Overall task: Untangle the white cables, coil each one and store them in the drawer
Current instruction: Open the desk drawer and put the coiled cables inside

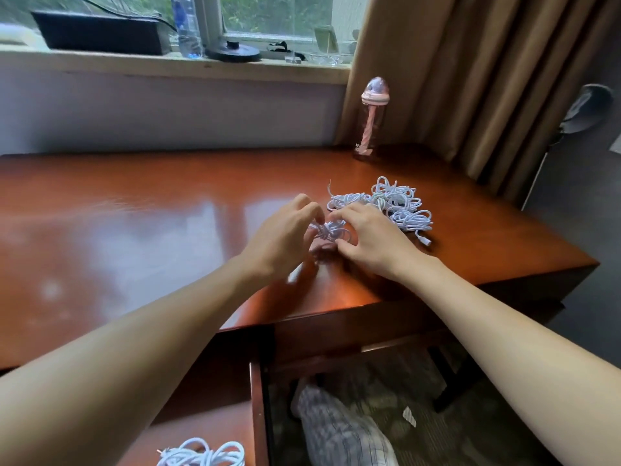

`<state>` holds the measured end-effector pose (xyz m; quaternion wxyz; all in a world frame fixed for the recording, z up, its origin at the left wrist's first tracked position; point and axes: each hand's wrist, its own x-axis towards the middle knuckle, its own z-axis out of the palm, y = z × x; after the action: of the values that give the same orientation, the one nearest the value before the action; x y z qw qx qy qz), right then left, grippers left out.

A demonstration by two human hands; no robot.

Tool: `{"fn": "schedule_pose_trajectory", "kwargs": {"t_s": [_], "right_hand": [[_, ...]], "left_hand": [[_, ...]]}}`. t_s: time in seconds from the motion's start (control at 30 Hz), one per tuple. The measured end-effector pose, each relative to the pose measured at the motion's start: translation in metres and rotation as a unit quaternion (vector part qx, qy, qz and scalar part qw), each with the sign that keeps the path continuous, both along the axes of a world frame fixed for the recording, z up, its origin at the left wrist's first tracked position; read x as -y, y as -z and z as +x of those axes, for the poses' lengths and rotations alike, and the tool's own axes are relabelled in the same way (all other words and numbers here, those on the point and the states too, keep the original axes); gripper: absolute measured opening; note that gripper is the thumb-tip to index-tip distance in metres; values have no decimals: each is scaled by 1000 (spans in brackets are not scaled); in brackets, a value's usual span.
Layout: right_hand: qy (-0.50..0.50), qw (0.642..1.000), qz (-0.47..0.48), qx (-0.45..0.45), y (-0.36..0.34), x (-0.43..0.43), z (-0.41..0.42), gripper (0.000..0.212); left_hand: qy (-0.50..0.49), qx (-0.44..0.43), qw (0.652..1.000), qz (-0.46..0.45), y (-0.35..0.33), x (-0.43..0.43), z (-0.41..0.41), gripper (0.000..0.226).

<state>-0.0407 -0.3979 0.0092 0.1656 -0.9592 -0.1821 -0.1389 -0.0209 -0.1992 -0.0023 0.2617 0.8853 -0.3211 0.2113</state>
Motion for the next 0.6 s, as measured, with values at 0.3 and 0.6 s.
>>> {"fn": "schedule_pose_trajectory", "kwargs": {"t_s": [0.3, 0.6], "right_hand": [[-86, 994, 67, -8, -7, -39, -40, 28], [-158, 987, 27, 8, -8, -97, -100, 24]], "left_hand": [[-19, 40, 999, 14, -15, -53, -63, 12], [-62, 79, 994, 49, -9, -126, -147, 13]]}}
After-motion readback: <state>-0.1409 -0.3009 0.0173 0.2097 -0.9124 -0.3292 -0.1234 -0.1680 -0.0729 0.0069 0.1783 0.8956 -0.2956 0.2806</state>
